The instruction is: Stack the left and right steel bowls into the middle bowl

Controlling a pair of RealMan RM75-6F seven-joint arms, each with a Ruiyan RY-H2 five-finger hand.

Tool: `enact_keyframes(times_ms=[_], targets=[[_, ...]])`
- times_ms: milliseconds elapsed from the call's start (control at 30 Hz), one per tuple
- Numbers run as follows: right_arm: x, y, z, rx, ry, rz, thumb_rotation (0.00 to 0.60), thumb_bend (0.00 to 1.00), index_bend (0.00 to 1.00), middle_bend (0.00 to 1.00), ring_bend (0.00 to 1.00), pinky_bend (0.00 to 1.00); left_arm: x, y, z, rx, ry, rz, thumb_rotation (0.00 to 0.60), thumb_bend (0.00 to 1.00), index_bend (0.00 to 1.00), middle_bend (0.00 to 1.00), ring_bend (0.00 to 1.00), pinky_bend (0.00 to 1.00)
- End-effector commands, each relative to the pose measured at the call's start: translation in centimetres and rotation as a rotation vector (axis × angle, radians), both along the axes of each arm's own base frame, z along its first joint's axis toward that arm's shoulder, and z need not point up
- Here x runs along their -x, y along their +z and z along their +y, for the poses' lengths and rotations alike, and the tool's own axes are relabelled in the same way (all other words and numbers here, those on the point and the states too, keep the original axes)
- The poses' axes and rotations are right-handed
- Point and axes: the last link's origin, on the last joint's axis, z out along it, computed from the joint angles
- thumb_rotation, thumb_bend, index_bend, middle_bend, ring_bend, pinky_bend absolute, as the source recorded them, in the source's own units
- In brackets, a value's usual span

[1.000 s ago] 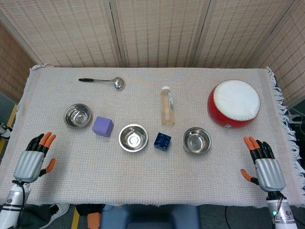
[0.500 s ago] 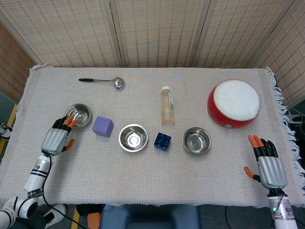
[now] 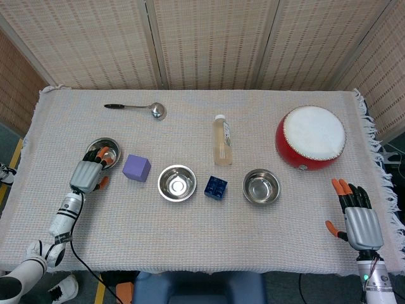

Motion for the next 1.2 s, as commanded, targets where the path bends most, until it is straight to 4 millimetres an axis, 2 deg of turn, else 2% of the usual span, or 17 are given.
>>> enact_keyframes(times_ms=[33,200,433,800,900,967,1067,1200], targets=[[0.0,0.0,0.0,-0.002,0.001,-0.003,0.6,0.13,0.0,0.0,0.0,0.0,0.0,-0.7,0.5,-0.004,0.002,0.024,0.6,0.41,0.34,0.0,0.0,0.11],[0.0,-0.1,0.1,-0.015,-0.001,-0.006,0.6,0.13,0.0,0.0,0.0,0.0,0.3,-0.4,0.7,-0.071,-0.005,0.065,0.6,0.46,0.53,0.06,0.0,0.12],[-0.2,-0.1,0.3,-0.024,0.001,-0.018,0.6,0.13,0.0,0.0,0.0,0.0,-0.2,0.3,0.6,-0.155,-0.05,0.078,0.6,0.66,0.71,0.16,0.03,0.16],[-0.5,-0.4,0.5,-0.049,0.009,-0.028,0.6,0.13,0.0,0.0,0.0,0.0,-1.4,2.4,-1.8,-0.282,-0.205,-0.028,0.6,0.68,0.73,0.2,0.05,0.17],[-1.3,-0.3,1.0,-0.054,0.04,-0.056,0.6,0.13,0.0,0.0,0.0,0.0,-3.8,3.2,-3.5,-0.368,-0.33,-0.193,0.6,0.68,0.73,0.2,0.05,0.17],[-1.6,-0.1,1.4,-0.056,0.055,-0.065,0.6,0.13,0.0,0.0,0.0,0.0,-5.1,3.3,-4.3,-0.374,-0.377,-0.236,0.6,0.68,0.73,0.2,0.05,0.17],[-1.9,0.2,1.6,-0.057,0.069,-0.083,0.6,0.13,0.0,0.0,0.0,0.0,-7.6,2.7,-5.1,-0.341,-0.409,-0.32,0.6,0.69,0.73,0.21,0.04,0.17],[-1.9,0.3,1.5,-0.076,0.071,-0.107,0.6,0.13,0.0,0.0,0.0,0.0,-11.2,1.5,-6.0,-0.296,-0.429,-0.343,0.6,0.69,0.74,0.21,0.03,0.17]])
